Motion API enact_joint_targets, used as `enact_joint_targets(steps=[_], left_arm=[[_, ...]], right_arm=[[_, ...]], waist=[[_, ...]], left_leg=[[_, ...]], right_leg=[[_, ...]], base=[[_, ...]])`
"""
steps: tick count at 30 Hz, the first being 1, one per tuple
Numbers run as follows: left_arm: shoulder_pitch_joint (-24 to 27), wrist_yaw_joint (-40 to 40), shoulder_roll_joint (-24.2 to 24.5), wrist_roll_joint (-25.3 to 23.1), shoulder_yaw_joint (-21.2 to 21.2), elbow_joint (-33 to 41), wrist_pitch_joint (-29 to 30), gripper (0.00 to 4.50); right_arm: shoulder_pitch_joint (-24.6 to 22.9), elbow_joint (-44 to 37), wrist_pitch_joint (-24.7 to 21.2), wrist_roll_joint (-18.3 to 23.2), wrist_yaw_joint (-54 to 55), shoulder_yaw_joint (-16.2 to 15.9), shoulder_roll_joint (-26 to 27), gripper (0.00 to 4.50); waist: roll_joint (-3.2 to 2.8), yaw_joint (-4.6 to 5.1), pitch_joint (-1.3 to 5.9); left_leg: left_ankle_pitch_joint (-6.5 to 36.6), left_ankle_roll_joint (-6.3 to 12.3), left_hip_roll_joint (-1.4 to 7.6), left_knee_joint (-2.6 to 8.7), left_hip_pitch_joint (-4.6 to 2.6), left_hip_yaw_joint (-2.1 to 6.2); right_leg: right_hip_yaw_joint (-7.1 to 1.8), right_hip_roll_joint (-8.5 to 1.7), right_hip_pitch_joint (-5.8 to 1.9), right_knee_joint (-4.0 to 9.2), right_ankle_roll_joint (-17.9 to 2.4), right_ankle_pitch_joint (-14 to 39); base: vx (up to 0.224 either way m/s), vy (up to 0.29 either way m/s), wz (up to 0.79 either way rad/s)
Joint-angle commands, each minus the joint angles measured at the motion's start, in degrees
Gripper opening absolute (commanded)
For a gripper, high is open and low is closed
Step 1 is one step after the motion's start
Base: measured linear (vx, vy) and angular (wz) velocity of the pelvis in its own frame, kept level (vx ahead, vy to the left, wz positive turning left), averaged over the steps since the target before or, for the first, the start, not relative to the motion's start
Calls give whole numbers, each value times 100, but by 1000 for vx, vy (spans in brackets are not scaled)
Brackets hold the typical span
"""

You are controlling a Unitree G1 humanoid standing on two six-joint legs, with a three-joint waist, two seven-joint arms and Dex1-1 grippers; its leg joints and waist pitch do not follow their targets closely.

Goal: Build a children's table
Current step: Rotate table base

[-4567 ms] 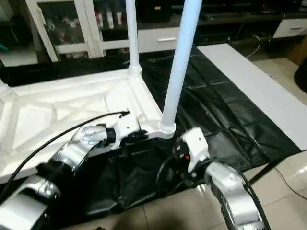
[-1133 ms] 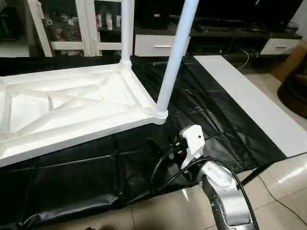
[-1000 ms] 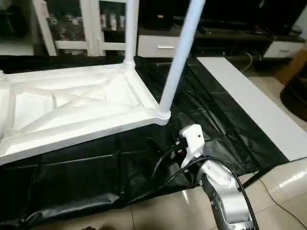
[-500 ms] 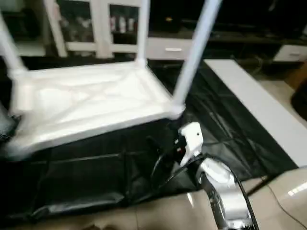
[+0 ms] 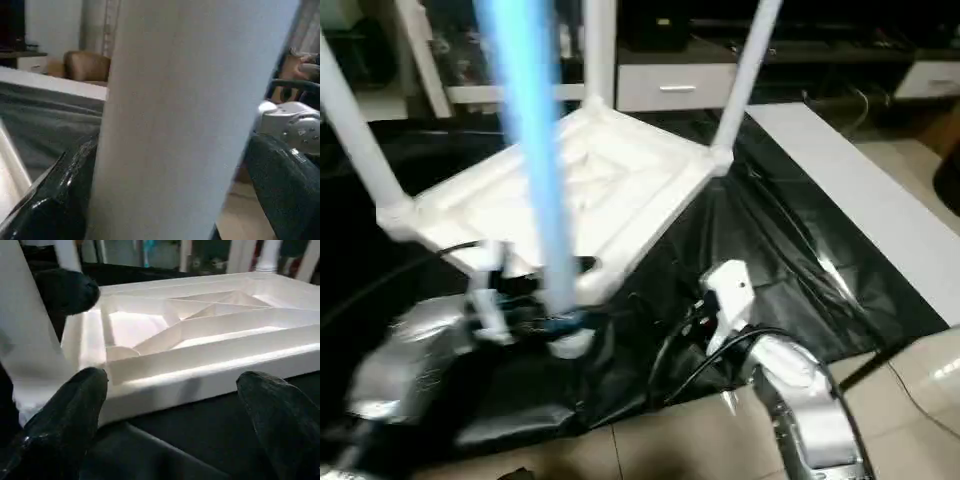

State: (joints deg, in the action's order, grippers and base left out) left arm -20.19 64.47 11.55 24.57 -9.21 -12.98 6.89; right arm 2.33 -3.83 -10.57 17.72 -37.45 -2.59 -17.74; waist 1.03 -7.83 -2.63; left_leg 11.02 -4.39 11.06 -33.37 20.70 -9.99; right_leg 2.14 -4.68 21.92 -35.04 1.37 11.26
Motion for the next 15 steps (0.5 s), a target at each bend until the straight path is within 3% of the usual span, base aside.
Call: enact_joint_targets(steps=[1, 7, 8, 14, 15], left_arm=[[-294, -230, -312, -446, -158, -445, -540, 448], [-618, -543, -355, -651, -256, -852, -844, 448], [-627, -445, -176, -586, -246, -808, -756, 448], [-676, 992, 1234, -726, -261, -761, 89, 448], [-676, 992, 1234, -726, -261, -761, 89, 448]], right_arm=[[29, -139, -1, 33, 35, 100, -44, 450], [-65, -265, -21, 21, 71, 152, -104, 450], [-122, -333, -39, 45, 70, 182, -132, 450], [-397, -592, -187, 201, -367, 161, -467, 450], [-397, -592, -187, 201, -367, 161, -467, 450]], waist=[[-73, 32, 337], [-66, 67, 336], [-142, 79, 340], [-127, 209, 320], [-147, 207, 321]], left_leg=[[1004, -34, 171, 394, -57, 41], [1191, 17, 183, 404, -40, 58], [1224, 5, 177, 402, -43, 70], [1232, 90, 178, 416, -49, 49], [1243, 88, 174, 414, -55, 53]], right_leg=[[-199, -301, -221, 353, -1147, 284], [-193, -305, -232, 385, -1093, 544], [-190, -308, -224, 379, -1096, 610], [-184, -270, -194, 384, -1217, 755], [-182, -271, -192, 375, -1238, 782]], base=[[0, 0, 0], [0, 0, 0], [0, 0, 0], [0, 0, 0], [0, 0, 0]])
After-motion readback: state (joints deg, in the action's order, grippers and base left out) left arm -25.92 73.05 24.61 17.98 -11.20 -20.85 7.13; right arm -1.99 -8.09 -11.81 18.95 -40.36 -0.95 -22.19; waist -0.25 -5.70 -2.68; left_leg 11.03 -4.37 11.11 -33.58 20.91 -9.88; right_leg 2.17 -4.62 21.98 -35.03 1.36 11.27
